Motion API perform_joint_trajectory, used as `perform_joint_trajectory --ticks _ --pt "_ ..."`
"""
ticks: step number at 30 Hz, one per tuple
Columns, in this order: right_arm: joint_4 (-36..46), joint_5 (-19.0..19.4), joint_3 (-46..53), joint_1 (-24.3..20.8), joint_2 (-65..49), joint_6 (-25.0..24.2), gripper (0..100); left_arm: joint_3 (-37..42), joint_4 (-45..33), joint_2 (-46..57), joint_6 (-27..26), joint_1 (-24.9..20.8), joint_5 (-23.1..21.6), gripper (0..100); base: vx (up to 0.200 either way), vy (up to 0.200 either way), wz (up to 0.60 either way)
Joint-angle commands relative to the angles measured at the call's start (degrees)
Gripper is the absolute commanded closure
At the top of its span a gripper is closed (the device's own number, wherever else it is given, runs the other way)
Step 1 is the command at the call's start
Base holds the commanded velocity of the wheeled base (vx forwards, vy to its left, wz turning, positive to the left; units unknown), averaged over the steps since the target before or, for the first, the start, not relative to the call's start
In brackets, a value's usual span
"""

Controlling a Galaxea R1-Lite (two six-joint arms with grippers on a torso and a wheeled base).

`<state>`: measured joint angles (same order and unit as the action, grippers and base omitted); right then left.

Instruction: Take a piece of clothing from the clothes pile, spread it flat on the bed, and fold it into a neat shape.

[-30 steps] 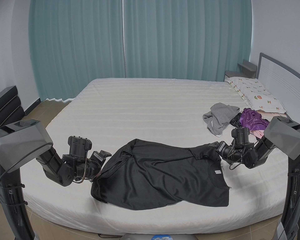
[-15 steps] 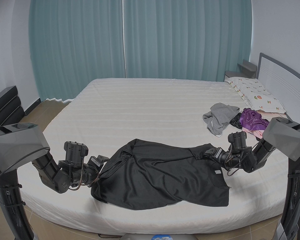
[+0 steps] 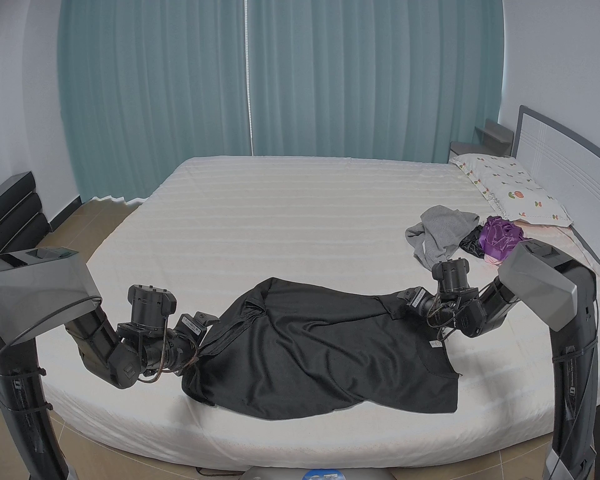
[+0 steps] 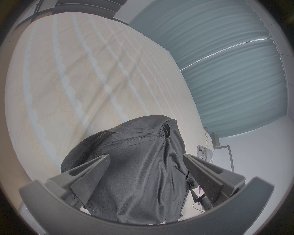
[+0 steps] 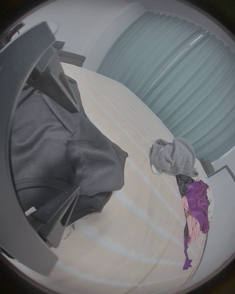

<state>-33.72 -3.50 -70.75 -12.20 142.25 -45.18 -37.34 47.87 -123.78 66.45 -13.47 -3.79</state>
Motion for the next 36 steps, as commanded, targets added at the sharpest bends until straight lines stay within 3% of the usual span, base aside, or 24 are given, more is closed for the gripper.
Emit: perform_joint_trajectory --ticks 1,7,12,18,26,27,33,36 --pt "0.9 -1.8 -7.1 0.1 5.7 0.1 100 0.0 0.0 -0.3 0.2 0.0 0.0 0 0.0 0.0 0.0" --pt "0.1 -2.3 -12.0 0.2 5.4 0.2 100 0.0 0.0 -0.3 0.2 -0.1 0.1 0 0.0 0.0 0.0" --pt "0.6 -2.7 -25.0 0.6 9.4 0.1 100 0.0 0.0 -0.3 0.2 -0.1 0.1 0 0.0 0.0 0.0" --pt "0.1 -6.4 -43.8 0.2 18.2 0.1 100 0.1 0.0 -0.3 0.4 -0.1 0.2 0 0.0 0.0 0.0" --pt "-2.7 -5.6 -43.8 -0.1 22.5 1.2 100 0.1 0.0 -0.3 0.4 -0.2 0.5 0 0.0 0.0 0.0" --pt "-2.1 -5.6 -43.8 0.2 23.1 1.4 0 0.1 0.0 -0.3 0.5 -0.2 0.5 0 0.0 0.0 0.0" --pt "-0.7 -5.6 -43.3 0.7 23.1 2.0 0 0.1 0.1 -0.2 0.5 -0.2 0.5 0 0.0 0.0 0.0" --pt "-0.5 -4.7 -35.2 1.2 17.7 3.0 0 0.1 0.0 -0.2 0.5 -0.2 0.5 0 0.0 0.0 0.0"
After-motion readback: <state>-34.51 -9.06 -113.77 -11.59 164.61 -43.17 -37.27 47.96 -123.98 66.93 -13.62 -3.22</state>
